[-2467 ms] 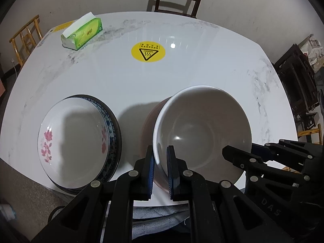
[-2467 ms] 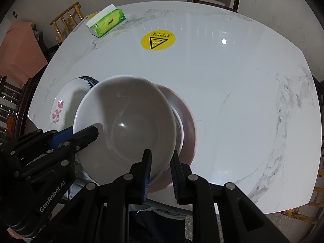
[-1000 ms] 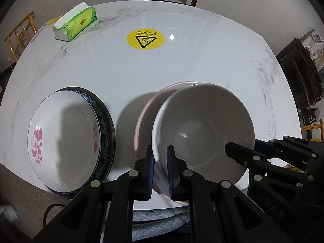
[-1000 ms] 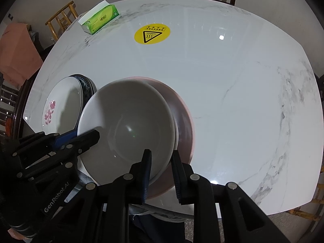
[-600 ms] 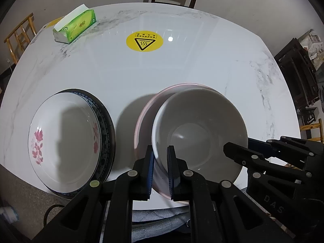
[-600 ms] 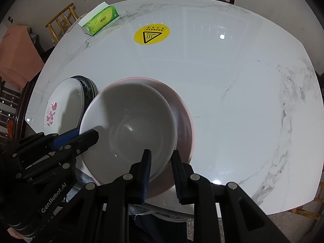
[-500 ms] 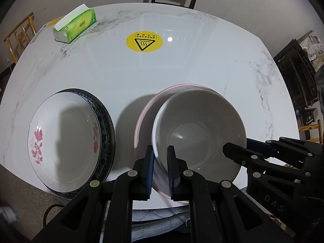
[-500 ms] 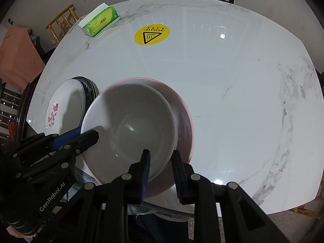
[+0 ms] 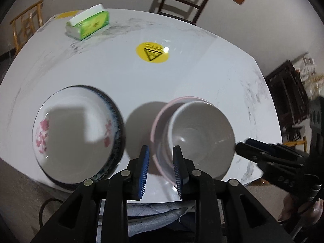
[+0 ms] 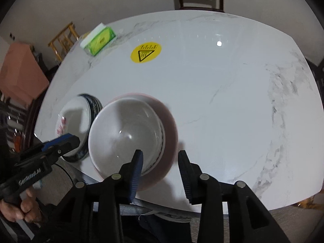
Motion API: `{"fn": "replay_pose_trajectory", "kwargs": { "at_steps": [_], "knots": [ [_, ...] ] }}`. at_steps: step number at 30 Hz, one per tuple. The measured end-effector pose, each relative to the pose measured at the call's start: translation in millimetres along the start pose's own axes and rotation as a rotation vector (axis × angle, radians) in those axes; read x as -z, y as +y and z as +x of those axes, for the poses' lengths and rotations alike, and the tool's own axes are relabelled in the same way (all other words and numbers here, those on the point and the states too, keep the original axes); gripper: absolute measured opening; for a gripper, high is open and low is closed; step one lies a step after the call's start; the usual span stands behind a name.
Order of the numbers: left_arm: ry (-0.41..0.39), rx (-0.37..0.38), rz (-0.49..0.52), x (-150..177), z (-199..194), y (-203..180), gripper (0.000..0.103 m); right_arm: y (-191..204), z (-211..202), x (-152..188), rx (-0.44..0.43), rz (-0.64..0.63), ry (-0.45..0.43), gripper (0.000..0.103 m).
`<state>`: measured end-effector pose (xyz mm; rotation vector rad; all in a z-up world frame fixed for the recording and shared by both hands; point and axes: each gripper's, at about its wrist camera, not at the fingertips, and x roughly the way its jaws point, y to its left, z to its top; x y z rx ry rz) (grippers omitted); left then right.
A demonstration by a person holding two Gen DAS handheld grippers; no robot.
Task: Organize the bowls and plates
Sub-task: 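Close the left gripper on the rims of the nested bowl stack, then lift the nested bowls with the left gripper and carry them over the plate stack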
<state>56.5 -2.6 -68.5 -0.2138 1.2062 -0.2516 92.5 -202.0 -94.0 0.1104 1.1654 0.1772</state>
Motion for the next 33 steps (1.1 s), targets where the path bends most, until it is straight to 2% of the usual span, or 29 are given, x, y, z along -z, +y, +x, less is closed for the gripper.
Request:
{"fn": "replay_pose_trajectory", "kwargs": {
  "at_steps": [5,12,20,33],
  "knots": [
    [0.010,0.009,-0.065,2.8,5.7,15.4,0.020,-11.3,1.4,8.2,-0.005,0.034,-0.004,0.036],
    [0.048,0.018,-0.103,6.8,22.9,19.3,0.019,-16.9,16.7,13.8,0.006,0.063,0.026,0.036],
    [0.073,0.012,-0.105,8.1,37.1,15.8,0.018,-13.2,36.4,16.9,0.044,0.056,0.081,0.036],
    [0.097,-0.004,-0.113,6.9,59.5,15.2,0.018,-9.0,46.6,11.8,0.118,0.043,0.076,0.036]
  ]
}}
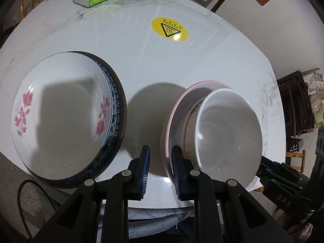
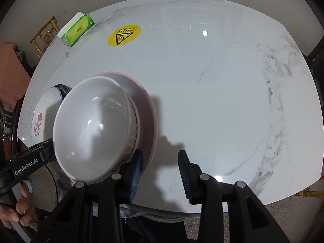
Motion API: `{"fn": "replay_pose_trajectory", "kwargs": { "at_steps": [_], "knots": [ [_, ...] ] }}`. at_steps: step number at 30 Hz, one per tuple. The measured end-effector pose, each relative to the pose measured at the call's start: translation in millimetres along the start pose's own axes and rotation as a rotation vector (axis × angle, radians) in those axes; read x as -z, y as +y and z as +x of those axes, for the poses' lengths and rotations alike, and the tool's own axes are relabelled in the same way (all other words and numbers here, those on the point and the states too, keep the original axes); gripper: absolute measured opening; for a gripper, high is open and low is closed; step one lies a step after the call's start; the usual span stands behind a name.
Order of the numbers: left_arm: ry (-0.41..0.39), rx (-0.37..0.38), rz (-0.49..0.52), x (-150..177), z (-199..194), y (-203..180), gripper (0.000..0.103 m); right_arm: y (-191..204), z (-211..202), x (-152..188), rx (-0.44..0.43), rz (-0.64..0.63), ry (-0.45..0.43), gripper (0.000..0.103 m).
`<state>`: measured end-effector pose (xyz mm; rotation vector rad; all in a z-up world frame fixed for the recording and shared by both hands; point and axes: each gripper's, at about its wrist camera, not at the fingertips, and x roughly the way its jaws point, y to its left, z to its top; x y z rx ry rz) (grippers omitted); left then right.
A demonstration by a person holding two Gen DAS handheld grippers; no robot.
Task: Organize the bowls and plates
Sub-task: 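Lift the nested bowls with the left gripper and carry them over the plate stack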
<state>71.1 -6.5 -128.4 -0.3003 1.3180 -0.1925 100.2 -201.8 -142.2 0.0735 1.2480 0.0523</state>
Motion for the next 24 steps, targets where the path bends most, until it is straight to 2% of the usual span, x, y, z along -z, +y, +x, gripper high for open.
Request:
{"fn": "replay_pose_trajectory", "kwargs": {
  "at_steps": [5,12,24],
  "knots": [
    [-0.009,0.004,-0.004,1.1,2.4,-0.8,0.016,-0.9,8.8,-3.4,0.005,0.011,0.005,0.036],
    [-0.022,0.000,0.007,2.8,1.2,-5.0,0.007,-0.3,15.0,-5.6,0.009,0.017,0.007,0.036],
    [-0.050,-0.030,0.034,2.7,-0.3,-10.6,0.006,-2.7,14.5,-4.6,-0.001,0.023,0.006,0.035]
  ]
}}
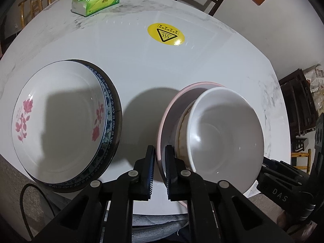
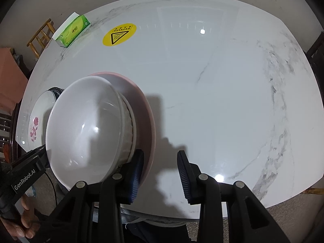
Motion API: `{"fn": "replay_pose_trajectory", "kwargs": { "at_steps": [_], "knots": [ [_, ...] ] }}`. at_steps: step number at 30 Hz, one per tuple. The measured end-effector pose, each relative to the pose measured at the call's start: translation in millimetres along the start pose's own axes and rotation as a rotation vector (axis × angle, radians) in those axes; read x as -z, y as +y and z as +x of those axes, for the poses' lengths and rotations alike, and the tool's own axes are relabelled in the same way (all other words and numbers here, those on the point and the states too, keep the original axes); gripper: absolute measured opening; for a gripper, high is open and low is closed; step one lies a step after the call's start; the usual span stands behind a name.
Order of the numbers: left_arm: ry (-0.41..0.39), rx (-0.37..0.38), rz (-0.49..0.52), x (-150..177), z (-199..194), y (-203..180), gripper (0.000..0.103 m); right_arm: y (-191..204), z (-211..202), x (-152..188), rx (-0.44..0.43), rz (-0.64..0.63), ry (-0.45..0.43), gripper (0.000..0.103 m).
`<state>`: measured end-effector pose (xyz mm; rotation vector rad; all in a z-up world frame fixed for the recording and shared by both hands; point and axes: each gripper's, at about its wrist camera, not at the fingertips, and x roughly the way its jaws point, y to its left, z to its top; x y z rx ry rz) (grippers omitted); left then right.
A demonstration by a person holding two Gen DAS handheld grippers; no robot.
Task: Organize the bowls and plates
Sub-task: 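Lift the nested bowls with the left gripper and carry them over the plate stack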
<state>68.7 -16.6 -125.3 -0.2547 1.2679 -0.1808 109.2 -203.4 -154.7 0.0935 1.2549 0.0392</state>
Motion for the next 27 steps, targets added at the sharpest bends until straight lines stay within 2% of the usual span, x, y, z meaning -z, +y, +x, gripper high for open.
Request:
{"fn": "replay_pose_trajectory", "kwargs": {
  "at_steps": [14,21,27],
  "knots": [
    [-0.005,0.003,0.006,1.2,0.9,-0.5,0.007,-2.5,0.3,0.1,-0.012,0.014,-0.007,0.034],
    [-0.013,-0.002,0.010,1.7,0.6,-3.4,0.007,9.0,-0.7,0.5,-0.016,-0.014,-0.015,0.012],
    [-0.017,-0.009,0.018,1.7,0.3,-5.3,0.007,9.4,-0.4,-1.0,-0.019,-0.007,-0.024,0.012]
  ]
}}
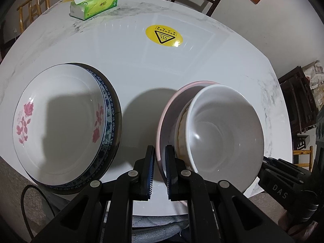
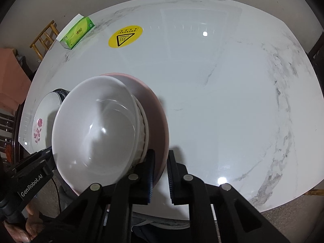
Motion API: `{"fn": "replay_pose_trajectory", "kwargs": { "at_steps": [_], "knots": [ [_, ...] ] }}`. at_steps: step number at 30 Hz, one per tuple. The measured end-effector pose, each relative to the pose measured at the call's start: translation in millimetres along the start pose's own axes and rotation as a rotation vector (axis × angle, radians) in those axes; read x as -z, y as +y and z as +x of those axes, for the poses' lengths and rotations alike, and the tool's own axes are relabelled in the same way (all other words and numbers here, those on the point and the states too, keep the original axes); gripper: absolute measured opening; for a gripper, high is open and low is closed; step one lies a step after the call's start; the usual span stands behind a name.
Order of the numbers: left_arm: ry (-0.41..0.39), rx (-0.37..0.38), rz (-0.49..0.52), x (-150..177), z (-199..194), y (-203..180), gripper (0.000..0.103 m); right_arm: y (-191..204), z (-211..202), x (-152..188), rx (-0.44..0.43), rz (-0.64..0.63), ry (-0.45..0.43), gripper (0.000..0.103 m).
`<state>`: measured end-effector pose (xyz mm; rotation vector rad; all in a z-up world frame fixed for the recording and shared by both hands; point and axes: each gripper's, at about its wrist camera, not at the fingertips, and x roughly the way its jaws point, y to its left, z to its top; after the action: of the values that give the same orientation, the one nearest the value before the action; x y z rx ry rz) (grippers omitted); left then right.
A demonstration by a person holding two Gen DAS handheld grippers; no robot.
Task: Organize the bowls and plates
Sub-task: 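Lift the nested bowls with the left gripper and carry them over the plate stack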
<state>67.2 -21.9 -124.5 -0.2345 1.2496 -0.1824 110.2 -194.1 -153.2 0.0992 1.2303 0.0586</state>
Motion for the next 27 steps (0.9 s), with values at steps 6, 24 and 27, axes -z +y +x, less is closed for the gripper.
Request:
{"fn": "replay_pose_trajectory", "kwargs": {
  "at_steps": [6,24,27],
  "knots": [
    [-0.004,-0.003,0.001,0.2,-0.7,-1.2,0.007,-3.9,-1.2,0.5,-0.013,0.017,-0.003,0.012],
    [-0.010,-0.008,0.002,-0.6,0.5,-1.8,0.006,-5.0,-0.9,-1.6,-0.017,0.032,-0.008,0.012],
    [-0.008,-0.006,0.003,-1.6,1.4,-3.5,0.006,-6.4,-1.2,-1.6,-0.019,0.036,-0.008,0.012]
  ]
}}
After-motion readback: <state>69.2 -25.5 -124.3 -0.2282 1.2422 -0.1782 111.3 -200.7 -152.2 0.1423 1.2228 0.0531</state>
